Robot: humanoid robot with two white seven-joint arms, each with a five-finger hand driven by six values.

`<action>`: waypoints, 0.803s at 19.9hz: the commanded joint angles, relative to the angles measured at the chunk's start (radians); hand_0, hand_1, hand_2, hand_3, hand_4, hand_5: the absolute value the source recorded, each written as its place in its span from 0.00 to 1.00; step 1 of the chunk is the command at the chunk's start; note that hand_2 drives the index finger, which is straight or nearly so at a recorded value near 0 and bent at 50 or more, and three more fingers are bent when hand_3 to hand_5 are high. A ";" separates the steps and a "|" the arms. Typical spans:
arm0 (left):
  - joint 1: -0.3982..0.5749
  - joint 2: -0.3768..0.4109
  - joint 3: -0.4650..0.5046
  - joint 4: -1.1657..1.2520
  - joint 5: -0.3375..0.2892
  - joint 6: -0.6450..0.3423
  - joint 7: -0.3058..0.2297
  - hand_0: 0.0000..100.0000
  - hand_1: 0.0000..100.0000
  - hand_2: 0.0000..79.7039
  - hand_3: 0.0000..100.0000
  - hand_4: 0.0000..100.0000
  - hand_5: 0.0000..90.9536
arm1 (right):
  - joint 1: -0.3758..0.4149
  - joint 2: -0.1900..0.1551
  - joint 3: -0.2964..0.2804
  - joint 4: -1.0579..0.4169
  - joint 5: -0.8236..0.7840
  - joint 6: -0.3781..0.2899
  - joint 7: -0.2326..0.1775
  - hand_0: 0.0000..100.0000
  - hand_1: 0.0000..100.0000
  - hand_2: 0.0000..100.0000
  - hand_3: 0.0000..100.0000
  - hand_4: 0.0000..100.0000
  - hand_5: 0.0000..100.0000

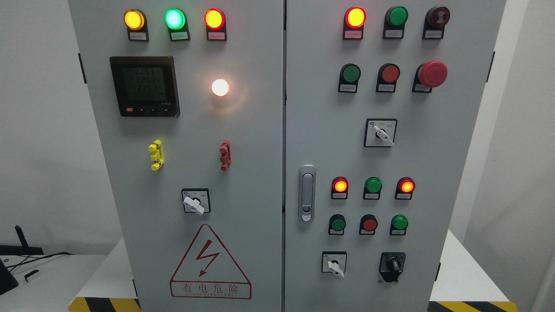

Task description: Trip black knob to open circuit

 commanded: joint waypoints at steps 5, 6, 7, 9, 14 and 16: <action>0.000 0.000 0.000 0.000 -0.031 -0.001 -0.001 0.12 0.39 0.00 0.00 0.00 0.00 | 0.000 0.000 -0.001 0.000 0.000 0.000 0.000 0.03 0.10 0.10 0.22 0.16 0.18; 0.000 -0.001 0.000 0.000 -0.031 -0.001 -0.001 0.12 0.39 0.00 0.00 0.00 0.00 | 0.000 0.000 -0.001 0.000 0.000 0.000 0.000 0.03 0.10 0.11 0.22 0.16 0.18; 0.000 0.000 0.000 0.000 -0.031 -0.001 -0.001 0.12 0.39 0.00 0.00 0.00 0.00 | 0.000 0.000 0.001 0.000 0.000 0.000 0.000 0.03 0.10 0.11 0.22 0.16 0.18; 0.000 0.000 0.000 0.000 -0.031 -0.001 -0.001 0.12 0.39 0.00 0.00 0.00 0.00 | 0.001 0.000 0.001 -0.003 0.001 0.000 -0.002 0.03 0.10 0.11 0.22 0.16 0.18; 0.000 0.000 0.000 0.000 -0.031 -0.001 -0.001 0.12 0.39 0.00 0.00 0.00 0.00 | 0.033 -0.001 -0.001 -0.062 0.001 0.001 -0.003 0.03 0.10 0.11 0.23 0.16 0.18; 0.000 -0.001 0.000 0.000 -0.031 -0.001 -0.001 0.12 0.39 0.00 0.00 0.00 0.00 | 0.033 -0.003 -0.001 -0.060 0.001 0.003 -0.003 0.03 0.10 0.11 0.23 0.16 0.18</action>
